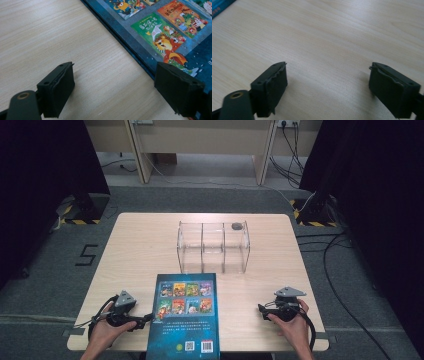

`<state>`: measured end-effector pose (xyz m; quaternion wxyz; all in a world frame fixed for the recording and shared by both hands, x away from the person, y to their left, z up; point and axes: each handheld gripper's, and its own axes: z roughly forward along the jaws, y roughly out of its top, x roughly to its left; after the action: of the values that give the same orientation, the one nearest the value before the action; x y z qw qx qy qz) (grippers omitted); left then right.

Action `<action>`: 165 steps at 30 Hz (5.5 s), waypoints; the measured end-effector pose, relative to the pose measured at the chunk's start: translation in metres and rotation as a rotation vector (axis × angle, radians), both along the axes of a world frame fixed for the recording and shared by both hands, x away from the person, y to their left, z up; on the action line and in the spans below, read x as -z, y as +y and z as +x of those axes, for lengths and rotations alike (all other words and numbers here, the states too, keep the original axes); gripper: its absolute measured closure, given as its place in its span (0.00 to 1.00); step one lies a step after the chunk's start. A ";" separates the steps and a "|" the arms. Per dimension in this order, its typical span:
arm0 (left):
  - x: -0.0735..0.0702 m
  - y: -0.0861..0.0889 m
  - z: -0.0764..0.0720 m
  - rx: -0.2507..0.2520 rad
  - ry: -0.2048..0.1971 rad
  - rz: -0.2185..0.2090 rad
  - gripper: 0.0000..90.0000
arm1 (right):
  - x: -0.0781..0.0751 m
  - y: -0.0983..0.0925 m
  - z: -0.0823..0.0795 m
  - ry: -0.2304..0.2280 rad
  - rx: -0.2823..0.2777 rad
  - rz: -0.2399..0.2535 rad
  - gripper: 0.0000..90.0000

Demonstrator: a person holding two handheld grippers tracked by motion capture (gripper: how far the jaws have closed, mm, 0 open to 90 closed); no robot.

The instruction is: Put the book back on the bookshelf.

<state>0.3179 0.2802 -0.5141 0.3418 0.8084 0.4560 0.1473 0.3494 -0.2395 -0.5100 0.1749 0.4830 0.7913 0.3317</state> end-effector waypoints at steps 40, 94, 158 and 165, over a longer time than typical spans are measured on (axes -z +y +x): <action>-0.007 -0.040 -0.028 0.156 0.117 -0.131 0.41 | -0.007 0.007 -0.011 0.030 -0.079 0.169 0.27; -0.002 -0.106 -0.025 0.251 0.102 -0.205 0.39 | 0.008 0.057 -0.009 0.170 -0.031 0.499 0.37; 0.000 -0.113 -0.031 0.275 0.132 -0.271 0.32 | -0.012 0.050 -0.076 0.030 -0.349 0.525 0.63; 0.000 -0.113 -0.025 0.307 0.159 -0.304 0.24 | -0.021 0.052 -0.078 -0.065 -0.419 0.494 0.65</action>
<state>0.2932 0.1674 -0.5143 0.4413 0.8165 0.3701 -0.0410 0.2715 -0.1877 -0.4889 0.0054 0.3265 0.7633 0.5575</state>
